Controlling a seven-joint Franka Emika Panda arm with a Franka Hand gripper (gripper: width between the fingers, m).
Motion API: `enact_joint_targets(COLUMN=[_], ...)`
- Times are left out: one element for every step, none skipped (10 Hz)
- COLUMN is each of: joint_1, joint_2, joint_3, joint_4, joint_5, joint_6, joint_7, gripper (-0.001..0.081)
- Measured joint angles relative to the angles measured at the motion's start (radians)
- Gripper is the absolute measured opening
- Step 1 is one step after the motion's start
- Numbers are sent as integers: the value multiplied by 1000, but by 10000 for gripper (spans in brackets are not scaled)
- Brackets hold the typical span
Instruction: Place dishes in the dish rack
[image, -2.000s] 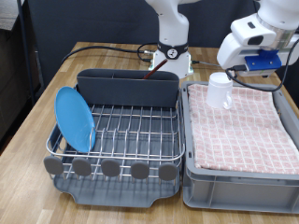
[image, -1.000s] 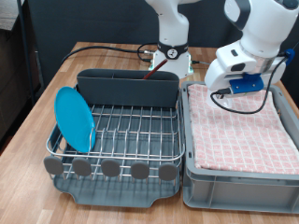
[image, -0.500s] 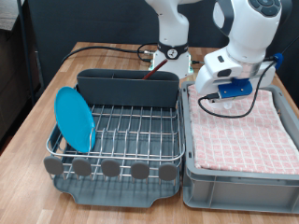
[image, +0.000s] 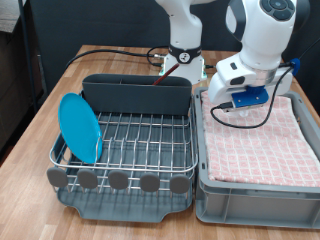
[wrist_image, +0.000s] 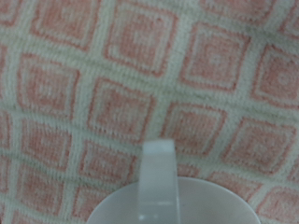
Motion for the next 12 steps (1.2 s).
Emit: enact_joint_targets(joint_1=[0, 0, 0, 0, 0, 0, 0, 0, 0, 0, 0, 0], joint_2=[0, 0, 0, 1, 1, 2, 2, 2, 1, -3, -12, -24], joint_3=[0, 0, 1, 1, 1, 2, 2, 2, 1, 1, -1, -6], joint_4=[-5, -7, -8, -9, -11, -13, -13, -13, -10, -1, 17, 44], joint_5=[0, 0, 1, 3, 7, 10, 12, 19, 21, 21, 18, 15], joint_6=[9, 11, 12, 13, 15, 17, 20, 25, 27, 24, 0, -41], joint_7=[1, 1, 1, 1, 1, 1, 1, 1, 1, 4, 10, 14], gripper=[802, 721, 552, 552, 390, 226, 226, 73, 73, 71, 71, 71])
